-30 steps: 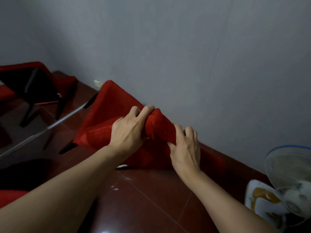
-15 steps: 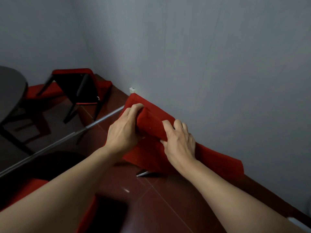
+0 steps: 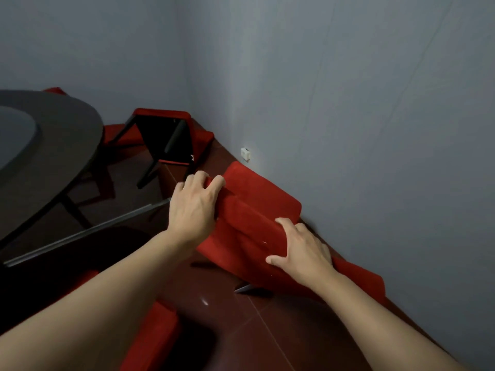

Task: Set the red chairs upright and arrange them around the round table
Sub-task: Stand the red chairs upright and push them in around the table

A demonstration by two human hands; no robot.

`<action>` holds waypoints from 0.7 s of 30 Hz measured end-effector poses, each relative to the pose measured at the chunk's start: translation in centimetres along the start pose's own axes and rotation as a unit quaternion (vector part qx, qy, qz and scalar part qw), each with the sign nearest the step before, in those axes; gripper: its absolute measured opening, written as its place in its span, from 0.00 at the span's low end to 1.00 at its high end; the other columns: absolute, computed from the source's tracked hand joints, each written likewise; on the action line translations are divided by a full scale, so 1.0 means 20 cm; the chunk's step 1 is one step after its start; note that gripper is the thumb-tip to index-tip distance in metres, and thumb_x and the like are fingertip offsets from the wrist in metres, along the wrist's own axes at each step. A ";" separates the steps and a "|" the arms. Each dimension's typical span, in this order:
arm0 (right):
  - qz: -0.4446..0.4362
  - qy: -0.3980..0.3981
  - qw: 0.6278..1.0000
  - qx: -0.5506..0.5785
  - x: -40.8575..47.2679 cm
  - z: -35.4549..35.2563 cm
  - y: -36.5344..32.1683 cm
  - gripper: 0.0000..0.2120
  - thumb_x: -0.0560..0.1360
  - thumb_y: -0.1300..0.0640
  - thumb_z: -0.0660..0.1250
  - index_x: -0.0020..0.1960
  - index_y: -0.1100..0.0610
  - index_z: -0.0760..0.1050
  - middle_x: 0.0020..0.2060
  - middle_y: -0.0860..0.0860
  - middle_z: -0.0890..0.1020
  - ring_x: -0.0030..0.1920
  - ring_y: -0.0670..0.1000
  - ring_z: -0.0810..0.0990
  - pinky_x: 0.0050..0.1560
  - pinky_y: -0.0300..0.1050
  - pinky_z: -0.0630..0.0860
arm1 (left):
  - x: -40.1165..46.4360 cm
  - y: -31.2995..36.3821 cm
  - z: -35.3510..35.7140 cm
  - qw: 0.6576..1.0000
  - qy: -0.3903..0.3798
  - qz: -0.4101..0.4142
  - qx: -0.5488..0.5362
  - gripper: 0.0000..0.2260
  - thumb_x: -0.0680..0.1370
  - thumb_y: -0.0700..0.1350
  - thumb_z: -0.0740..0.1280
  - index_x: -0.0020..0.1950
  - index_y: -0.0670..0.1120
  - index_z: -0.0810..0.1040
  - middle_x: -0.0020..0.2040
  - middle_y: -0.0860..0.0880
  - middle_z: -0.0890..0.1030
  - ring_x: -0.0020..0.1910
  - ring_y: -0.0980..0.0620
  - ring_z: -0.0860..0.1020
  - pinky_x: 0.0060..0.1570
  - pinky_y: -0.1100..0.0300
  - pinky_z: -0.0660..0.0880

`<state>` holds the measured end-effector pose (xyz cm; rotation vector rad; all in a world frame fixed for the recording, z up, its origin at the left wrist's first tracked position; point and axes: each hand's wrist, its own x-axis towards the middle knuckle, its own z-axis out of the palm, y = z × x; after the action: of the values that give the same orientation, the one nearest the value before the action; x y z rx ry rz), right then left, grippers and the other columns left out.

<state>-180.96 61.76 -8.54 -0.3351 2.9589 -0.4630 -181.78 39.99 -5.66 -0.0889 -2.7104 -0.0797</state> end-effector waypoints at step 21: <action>-0.114 0.013 0.993 -0.033 0.27 0.07 -0.38 0.29 0.75 0.46 0.67 0.71 0.44 0.58 0.56 0.51 0.78 0.58 0.55 0.78 0.52 0.50 0.73 | 0.08 -0.24 0.05 0.981 -0.113 0.051 0.146 0.11 0.72 0.46 0.70 0.54 0.50 0.76 0.47 0.51 0.77 0.52 0.48 0.74 0.64 0.47 0.62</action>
<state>-184.54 53.04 -7.98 -0.6857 2.9791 -0.3963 -183.97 35.43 -6.04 -0.1577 -2.9027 0.3810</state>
